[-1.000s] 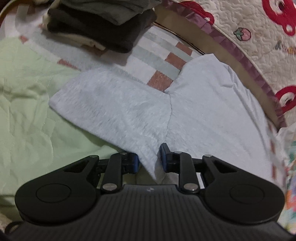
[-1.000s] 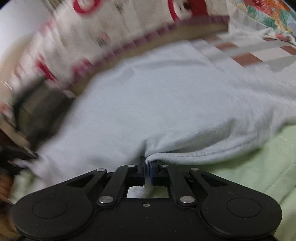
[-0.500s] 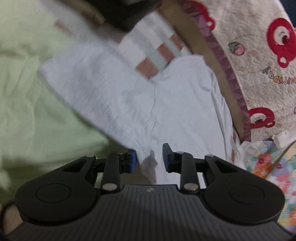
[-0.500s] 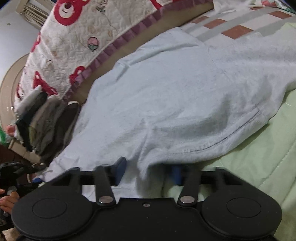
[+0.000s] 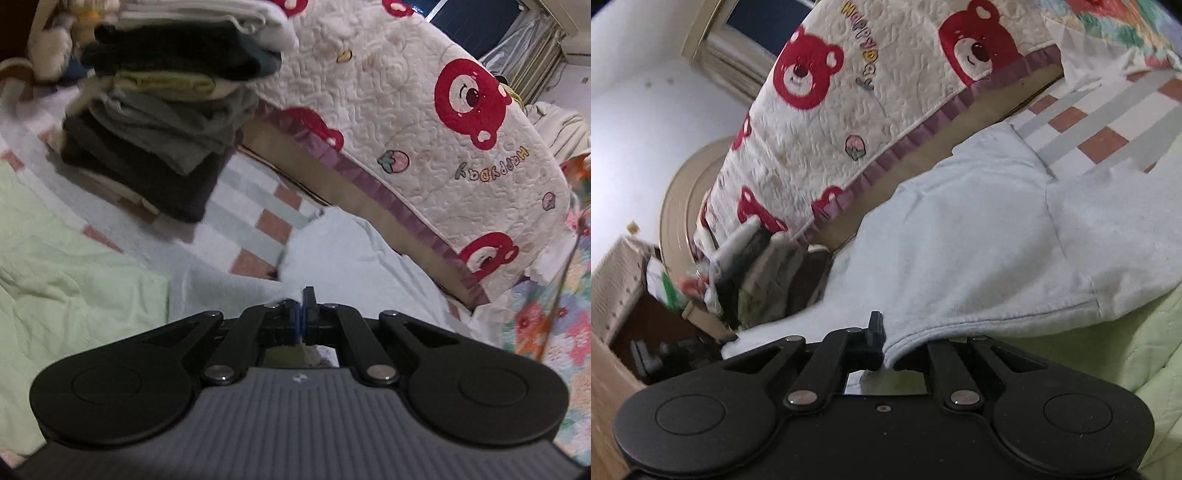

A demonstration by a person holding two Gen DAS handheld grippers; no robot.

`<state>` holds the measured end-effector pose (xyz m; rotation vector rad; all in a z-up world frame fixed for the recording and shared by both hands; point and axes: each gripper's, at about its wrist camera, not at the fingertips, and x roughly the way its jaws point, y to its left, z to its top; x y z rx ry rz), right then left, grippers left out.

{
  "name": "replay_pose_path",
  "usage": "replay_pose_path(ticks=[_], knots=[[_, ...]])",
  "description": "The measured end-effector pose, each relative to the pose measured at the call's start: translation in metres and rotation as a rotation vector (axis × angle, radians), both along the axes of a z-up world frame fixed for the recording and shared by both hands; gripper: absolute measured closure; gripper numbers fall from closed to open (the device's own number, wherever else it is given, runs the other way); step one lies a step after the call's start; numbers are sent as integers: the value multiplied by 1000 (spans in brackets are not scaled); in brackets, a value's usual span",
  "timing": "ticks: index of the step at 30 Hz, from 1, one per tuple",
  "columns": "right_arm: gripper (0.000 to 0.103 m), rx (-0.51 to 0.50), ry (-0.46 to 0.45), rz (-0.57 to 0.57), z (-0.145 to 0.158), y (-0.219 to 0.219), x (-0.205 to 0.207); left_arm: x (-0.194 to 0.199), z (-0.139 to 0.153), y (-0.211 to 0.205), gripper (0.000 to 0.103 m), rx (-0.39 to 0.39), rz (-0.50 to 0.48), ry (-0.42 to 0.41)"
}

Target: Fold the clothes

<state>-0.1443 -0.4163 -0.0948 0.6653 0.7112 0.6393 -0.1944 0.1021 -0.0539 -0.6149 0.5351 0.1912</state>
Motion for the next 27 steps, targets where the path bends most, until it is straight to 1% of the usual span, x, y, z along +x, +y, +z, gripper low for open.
replay_pose_path(ticks=[2,3,4,6,7,8,9,10,12,14,15,16,17,18,19,20,21,22,24,25,26,27], knots=[[97,36,-29,31,8,2,-5,-15,11,-2,103,40,14,-7],[97,31,-49,51,14,3,-8,-23,17,-3,103,59,22,-12],[97,-15,-69,72,19,5,-13,-30,21,-4,103,68,28,-4],[97,-148,-88,92,24,15,-19,-32,12,-5,103,46,38,80],[97,-164,-75,90,20,16,-19,-32,7,-6,103,33,42,127],[97,-156,-47,76,11,14,-18,-32,2,-6,103,19,47,174],[97,-148,-9,64,3,13,-16,-31,-5,-9,103,22,45,215],[97,-148,30,60,-6,13,-15,-30,-10,-11,103,27,32,235],[97,-186,70,53,-19,17,-17,-31,-19,-10,103,26,9,254],[97,-208,132,63,-31,22,-19,-33,-29,2,103,1,22,264],[93,-213,166,66,-35,23,-19,-33,-37,10,102,-20,22,278],[85,-218,200,65,-38,23,-18,-33,-46,17,102,-56,25,298],[79,-220,228,62,-39,23,-17,-32,-56,25,101,-108,26,323],[57,-221,251,58,-39,22,-16,-30,-65,28,95,-170,10,358],[47,-220,262,52,-37,22,-15,-26,-73,30,86,-235,-13,397],[47,-222,261,41,-34,22,-16,-23,-77,29,84,-282,-56,395],[47,-228,258,29,-30,21,-16,-21,-74,23,80,-262,-90,384],[47,-235,250,15,-24,21,-16,-19,-70,16,78,-217,-117,377],[47,-247,229,-7,-9,20,-13,-15,-58,0,74,-76,-150,372],[47,-252,215,-13,-1,20,-10,-15,-52,-4,73,-42,-159,361],[47,-258,198,-16,8,21,-5,-14,-46,-6,73,-37,-171,344],[47,-266,177,-14,19,22,1,-13,-40,-6,73,-48,-192,325]])
